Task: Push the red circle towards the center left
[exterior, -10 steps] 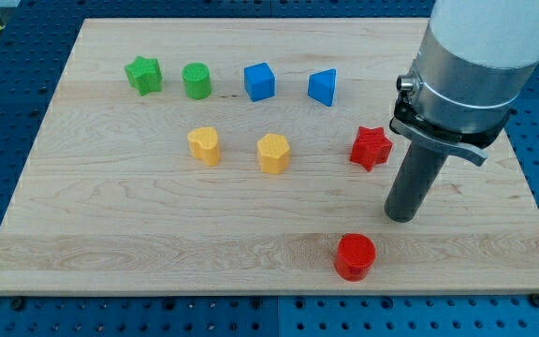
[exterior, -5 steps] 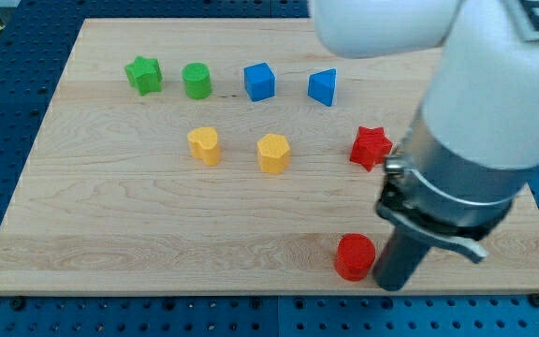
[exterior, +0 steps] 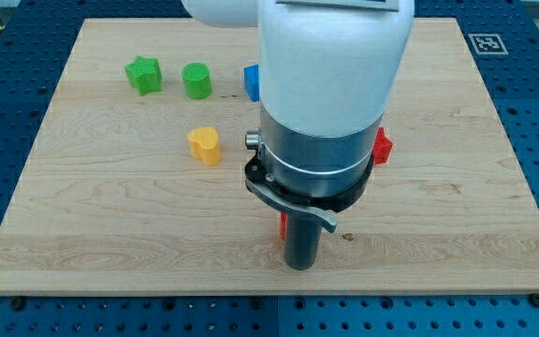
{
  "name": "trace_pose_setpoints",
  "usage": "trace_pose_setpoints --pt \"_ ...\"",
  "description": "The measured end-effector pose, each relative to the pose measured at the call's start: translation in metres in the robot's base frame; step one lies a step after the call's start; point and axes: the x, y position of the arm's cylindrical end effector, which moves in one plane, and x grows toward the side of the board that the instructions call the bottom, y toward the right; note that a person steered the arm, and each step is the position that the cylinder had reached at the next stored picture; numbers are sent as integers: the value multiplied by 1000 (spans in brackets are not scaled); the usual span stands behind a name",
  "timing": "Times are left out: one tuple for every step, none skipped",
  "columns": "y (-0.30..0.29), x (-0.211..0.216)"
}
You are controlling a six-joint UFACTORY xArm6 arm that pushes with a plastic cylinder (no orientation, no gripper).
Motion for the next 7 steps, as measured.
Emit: trace_pose_setpoints --pt "0 -4" --pt "9 -4" --pt "22 -11" --pt "31 -17" --pt "31 -19" --pt "28 -25" --pt "19 -30"
